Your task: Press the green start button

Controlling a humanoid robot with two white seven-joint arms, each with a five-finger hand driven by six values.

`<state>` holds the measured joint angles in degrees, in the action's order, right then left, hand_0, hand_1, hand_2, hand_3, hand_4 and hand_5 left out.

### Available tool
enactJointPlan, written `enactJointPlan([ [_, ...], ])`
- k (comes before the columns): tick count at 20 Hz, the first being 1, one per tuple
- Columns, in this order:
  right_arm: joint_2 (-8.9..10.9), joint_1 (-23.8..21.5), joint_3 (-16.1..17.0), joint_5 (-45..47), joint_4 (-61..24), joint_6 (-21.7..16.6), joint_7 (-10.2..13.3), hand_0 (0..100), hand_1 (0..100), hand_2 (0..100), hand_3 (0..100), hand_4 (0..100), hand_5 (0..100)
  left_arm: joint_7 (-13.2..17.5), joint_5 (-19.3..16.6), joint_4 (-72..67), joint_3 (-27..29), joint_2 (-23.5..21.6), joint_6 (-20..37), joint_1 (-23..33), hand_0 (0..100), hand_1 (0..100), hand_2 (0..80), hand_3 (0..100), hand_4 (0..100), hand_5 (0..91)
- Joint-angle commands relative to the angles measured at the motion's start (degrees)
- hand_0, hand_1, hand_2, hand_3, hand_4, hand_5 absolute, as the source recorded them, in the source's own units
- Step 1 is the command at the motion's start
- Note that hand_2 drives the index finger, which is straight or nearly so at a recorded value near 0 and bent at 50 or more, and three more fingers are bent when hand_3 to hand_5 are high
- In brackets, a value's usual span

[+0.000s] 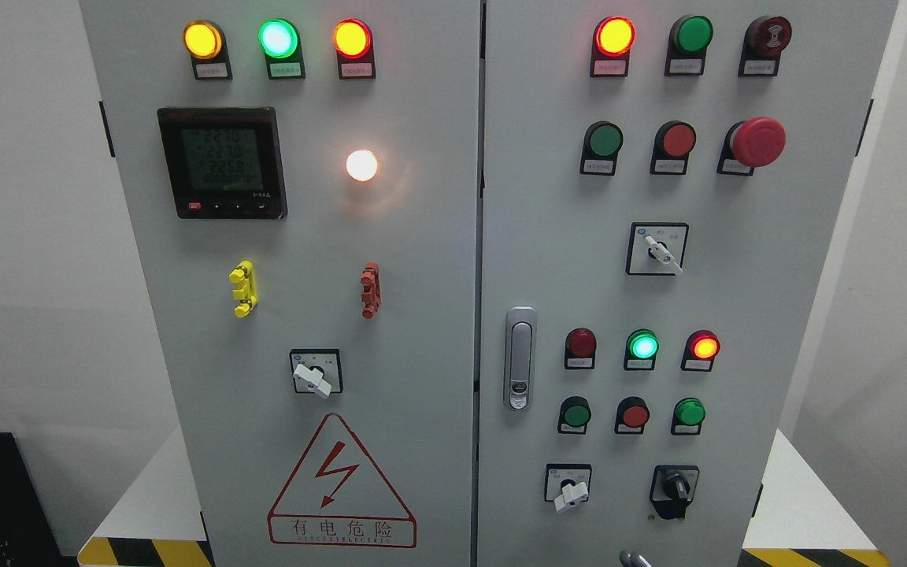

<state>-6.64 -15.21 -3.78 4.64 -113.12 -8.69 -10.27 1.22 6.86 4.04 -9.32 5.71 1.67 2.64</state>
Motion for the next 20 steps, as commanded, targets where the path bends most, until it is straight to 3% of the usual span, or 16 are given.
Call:
enactJointPlan([
  [1,-0.04,0.0,-0.09,-0.07,0.1,0.08,-0.11,34,17,0,0,0,0,0.01,0.0,0.0,0.0,0.0,0.0,0.0,12,56,0.0,0,0,0.0],
  [9,0.05,-0.18,0.09,-0.5,-0.17,-0.27,-0.11,34,17,0,0,0,0,0.01,0.0,0.0,0.0,0.0,0.0,0.0,12,56,0.0,0,0,0.0],
  [20,0.05,1.14,1.76,-10.6,-0.17,-5.89,0.69,30,22,0,0,0,0,0.01,0.0,0.0,0.0,0.0,0.0,0.0,12,56,0.0,0,0,0.0],
])
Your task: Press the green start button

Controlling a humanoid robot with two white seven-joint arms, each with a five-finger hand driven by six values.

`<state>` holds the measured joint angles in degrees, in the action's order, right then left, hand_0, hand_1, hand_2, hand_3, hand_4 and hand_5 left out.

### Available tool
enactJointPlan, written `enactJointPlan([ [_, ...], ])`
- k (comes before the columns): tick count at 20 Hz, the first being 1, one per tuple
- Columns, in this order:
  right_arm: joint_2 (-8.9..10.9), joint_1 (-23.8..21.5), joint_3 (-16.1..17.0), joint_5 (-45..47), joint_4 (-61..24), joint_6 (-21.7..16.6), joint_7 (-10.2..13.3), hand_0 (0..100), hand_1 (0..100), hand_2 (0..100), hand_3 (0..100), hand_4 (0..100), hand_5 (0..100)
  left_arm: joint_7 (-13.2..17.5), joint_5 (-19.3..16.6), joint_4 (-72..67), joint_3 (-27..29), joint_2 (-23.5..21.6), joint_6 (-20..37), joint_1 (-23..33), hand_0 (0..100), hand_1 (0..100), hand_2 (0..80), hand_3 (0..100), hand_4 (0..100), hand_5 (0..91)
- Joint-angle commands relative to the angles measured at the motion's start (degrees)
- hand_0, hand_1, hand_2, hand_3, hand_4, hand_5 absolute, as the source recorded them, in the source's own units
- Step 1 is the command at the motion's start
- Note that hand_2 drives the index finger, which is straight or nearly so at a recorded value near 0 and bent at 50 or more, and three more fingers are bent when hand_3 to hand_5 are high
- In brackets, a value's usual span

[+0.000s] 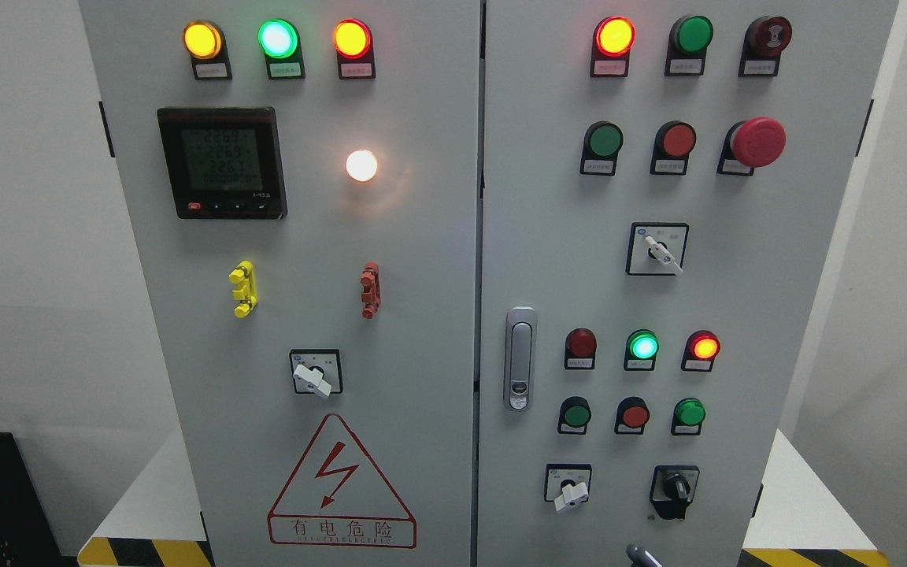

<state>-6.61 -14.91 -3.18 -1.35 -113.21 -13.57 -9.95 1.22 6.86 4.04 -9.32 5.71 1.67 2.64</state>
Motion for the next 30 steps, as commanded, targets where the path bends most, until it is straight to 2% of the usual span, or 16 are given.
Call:
enactJointPlan([
  [1,-0.07,1.37,1.42,-5.93,0.0,-1.46,0.55,29,22,0,0,0,0,0.01,0.0,0.0,0.0,0.0,0.0,0.0,12,56,0.0,0,0,0.0],
  [3,-0.07,2.86,1.86,-8.4,0.09,-1.72,1.95,28,24,0,0,0,0,0.01,0.0,0.0,0.0,0.0,0.0,0.0,12,56,0.0,0,0,0.0],
  [6,-0.25,4.89,2.21,-11.91,0.27,-1.64,2.31,27,26,0,3,0,0,0.01,0.0,0.0,0.0,0.0,0.0,0.0,12,56,0.0,0,0,0.0],
  [9,-0.25,6.12,2.48,-16.65,0.62,-1.64,3.0,26,27,0,9,7,0,0.01,0.0,0.0,0.0,0.0,0.0,0.0,12,56,0.0,0,0,0.0],
  [13,-0.25,7.53,2.57,-23.69,0.71,-1.81,4.06,25,29,0,26,18,0,0.01,0.0,0.0,0.0,0.0,0.0,0.0,12,56,0.0,0,0,0.0],
  [15,-0.25,8.23,2.57,-27.63,0.8,-2.25,5.2,26,30,0,30,21,0,0.01,0.0,0.0,0.0,0.0,0.0,0.0,12,56,0.0,0,0,0.0],
  [18,-0.25,9.2,2.92,-34.84,1.15,-2.51,6.7,27,31,0,39,30,7,0.01,0.0,0.0,0.0,0.0,0.0,0.0,12,56,0.0,0,0,0.0],
  [19,-0.33,9.55,3.01,-37.21,1.06,-2.78,7.4,28,32,0,46,38,15,0.01,0.0,0.0,0.0,0.0,0.0,0.0,12,56,0.0,0,0,0.0],
  [21,-0.51,10.43,3.01,-41.08,1.06,-3.13,8.72,32,32,0,48,42,20,0.01,0.0,0.0,0.0,0.0,0.0,0.0,12,56,0.0,0,0,0.0],
  [22,-0.51,10.95,3.01,-43.45,1.06,-3.22,9.07,36,33,0,51,46,27,0.01,0.0,0.0,0.0,0.0,0.0,0.0,12,56,0.0,0,0,0.0],
  [26,-0.51,12.54,3.09,-49.62,1.58,-3.22,10.56,45,33,0,53,51,34,0.01,0.0,0.0,0.0,0.0,0.0,0.0,12,56,0.0,0,0,0.0],
  [27,-0.51,12.98,3.36,-51.11,1.93,-3.22,11.0,48,33,0,53,53,38,0.01,0.0,0.0,0.0,0.0,0.0,0.0,12,56,0.0,0,0,0.0],
  [30,-0.51,13.86,3.62,-53.05,2.55,-3.22,11.36,53,34,0,54,55,45,0.01,0.0,0.0,0.0,0.0,0.0,0.0,12,56,0.0,0,0,0.0],
])
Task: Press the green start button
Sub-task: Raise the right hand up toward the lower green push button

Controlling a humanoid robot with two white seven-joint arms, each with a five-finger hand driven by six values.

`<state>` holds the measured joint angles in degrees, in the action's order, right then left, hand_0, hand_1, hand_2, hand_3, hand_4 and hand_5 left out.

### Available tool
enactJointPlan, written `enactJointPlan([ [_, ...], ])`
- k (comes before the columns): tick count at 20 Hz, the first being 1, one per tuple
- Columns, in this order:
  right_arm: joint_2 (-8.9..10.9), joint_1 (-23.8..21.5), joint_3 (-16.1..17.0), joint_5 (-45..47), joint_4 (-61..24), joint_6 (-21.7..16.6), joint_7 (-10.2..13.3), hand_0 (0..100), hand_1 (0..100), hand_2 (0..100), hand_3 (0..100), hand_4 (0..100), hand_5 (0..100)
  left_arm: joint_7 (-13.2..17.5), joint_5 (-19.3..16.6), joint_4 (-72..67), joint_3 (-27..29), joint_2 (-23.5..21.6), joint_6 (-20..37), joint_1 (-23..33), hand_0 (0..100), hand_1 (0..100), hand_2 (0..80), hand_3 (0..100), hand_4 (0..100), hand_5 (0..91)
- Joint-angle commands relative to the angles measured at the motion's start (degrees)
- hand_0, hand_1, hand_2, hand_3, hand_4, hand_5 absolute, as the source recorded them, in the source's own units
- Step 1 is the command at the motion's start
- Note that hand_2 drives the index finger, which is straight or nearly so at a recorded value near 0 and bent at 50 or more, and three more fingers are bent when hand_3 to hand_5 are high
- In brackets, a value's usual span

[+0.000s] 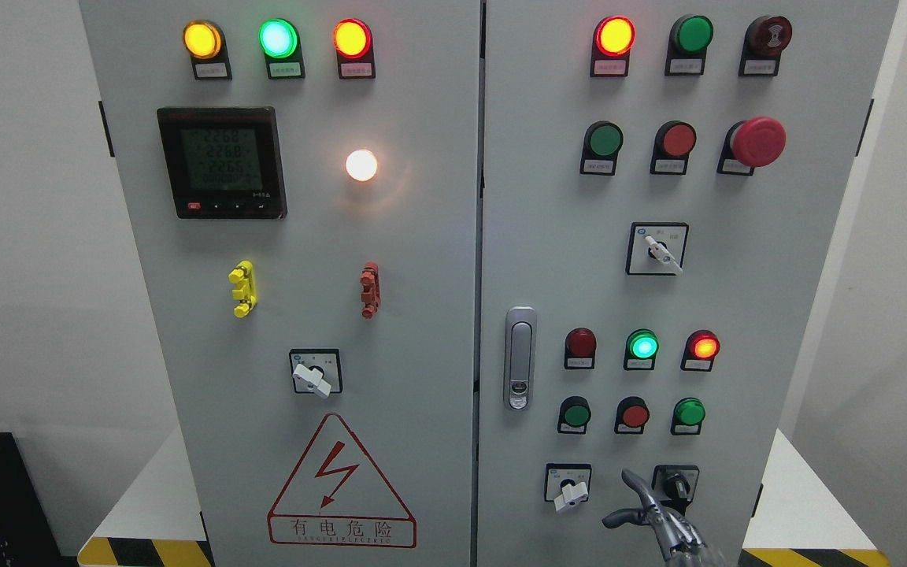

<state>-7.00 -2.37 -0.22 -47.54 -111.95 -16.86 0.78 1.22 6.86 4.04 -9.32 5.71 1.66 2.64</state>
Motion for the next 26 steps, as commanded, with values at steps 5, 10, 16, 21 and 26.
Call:
enactJointPlan([
  [5,-0.21,2.9,0.66,-9.85,2.69,0.25,1.15,56,35,0,56,58,52,0.01,0.0,0.0,0.0,0.0,0.01,0.0,12,56,0.0,0,0,0.0],
  [10,-0.3,4.83,0.74,-11.7,4.54,0.51,1.5,57,36,0,57,59,54,0.01,0.0,0.0,0.0,0.0,0.01,0.0,12,56,0.0,0,0,0.0],
  [16,-0.3,6.59,1.36,-14.25,5.95,0.95,2.03,59,38,0,59,60,55,0.01,0.0,0.0,0.0,0.0,0.01,0.0,12,56,0.0,0,0,0.0],
  [21,-0.3,7.56,1.36,-14.95,7.27,1.56,1.94,61,38,0,60,61,56,0.01,0.0,0.0,0.0,0.0,0.01,0.0,12,56,0.0,0,0,0.0],
  [26,-0.3,8.87,1.36,-15.39,8.85,1.83,1.94,62,38,0,60,61,56,0.01,0.0,0.0,0.0,0.0,0.01,0.0,12,56,0.0,0,0,0.0],
])
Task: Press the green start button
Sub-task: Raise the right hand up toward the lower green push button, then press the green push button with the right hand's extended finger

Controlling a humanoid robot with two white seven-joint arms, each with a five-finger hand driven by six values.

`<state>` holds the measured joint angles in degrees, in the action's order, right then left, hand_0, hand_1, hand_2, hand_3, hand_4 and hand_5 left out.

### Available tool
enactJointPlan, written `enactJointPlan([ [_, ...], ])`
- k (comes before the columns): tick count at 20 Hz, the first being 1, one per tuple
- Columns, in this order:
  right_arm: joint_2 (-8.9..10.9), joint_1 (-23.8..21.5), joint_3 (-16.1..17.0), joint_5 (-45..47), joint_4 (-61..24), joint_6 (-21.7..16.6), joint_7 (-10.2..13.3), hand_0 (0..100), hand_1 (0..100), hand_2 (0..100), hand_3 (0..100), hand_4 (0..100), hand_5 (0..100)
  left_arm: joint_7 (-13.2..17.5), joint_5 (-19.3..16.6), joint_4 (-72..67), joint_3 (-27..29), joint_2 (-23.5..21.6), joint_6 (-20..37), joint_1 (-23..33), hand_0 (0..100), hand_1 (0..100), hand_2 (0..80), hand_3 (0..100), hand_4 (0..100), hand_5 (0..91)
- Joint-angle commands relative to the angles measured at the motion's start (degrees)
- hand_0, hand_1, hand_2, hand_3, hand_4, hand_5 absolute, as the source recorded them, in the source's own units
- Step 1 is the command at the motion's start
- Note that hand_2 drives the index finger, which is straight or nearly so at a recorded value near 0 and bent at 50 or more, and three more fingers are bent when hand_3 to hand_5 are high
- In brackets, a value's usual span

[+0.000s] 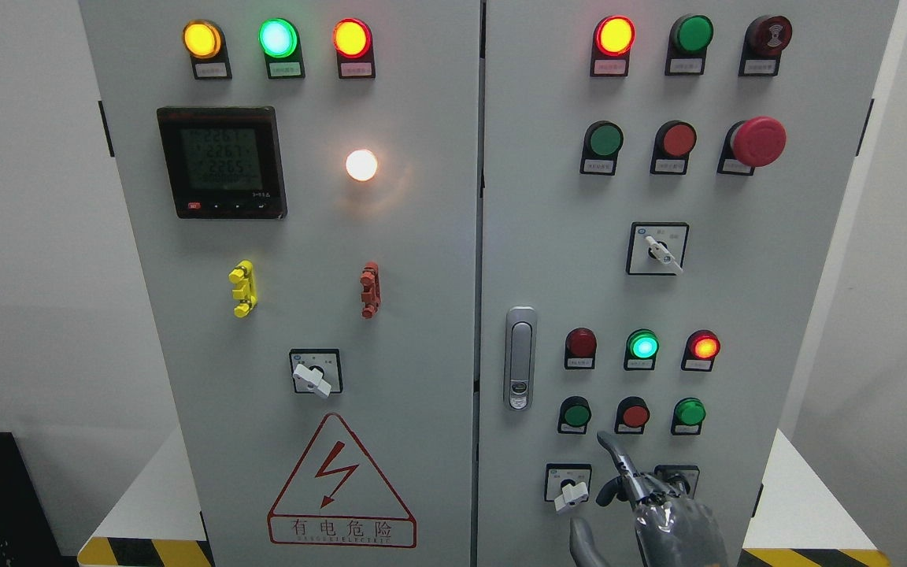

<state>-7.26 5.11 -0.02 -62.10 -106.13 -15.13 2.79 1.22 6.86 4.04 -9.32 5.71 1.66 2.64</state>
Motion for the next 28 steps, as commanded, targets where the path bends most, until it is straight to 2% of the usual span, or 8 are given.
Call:
enactJointPlan([
  [1,-0.04,1.57,1.16,-0.83,3.21,0.1,-0.07,62,39,0,60,61,56,0.01,0.0,0.0,0.0,0.0,0.01,0.0,12,56,0.0,0,0,0.0],
  [28,-0.3,6.66,0.98,-1.09,9.97,0.71,-0.33,65,39,0,61,61,56,0.01,0.0,0.0,0.0,0.0,0.01,0.0,12,56,0.0,0,0,0.0],
])
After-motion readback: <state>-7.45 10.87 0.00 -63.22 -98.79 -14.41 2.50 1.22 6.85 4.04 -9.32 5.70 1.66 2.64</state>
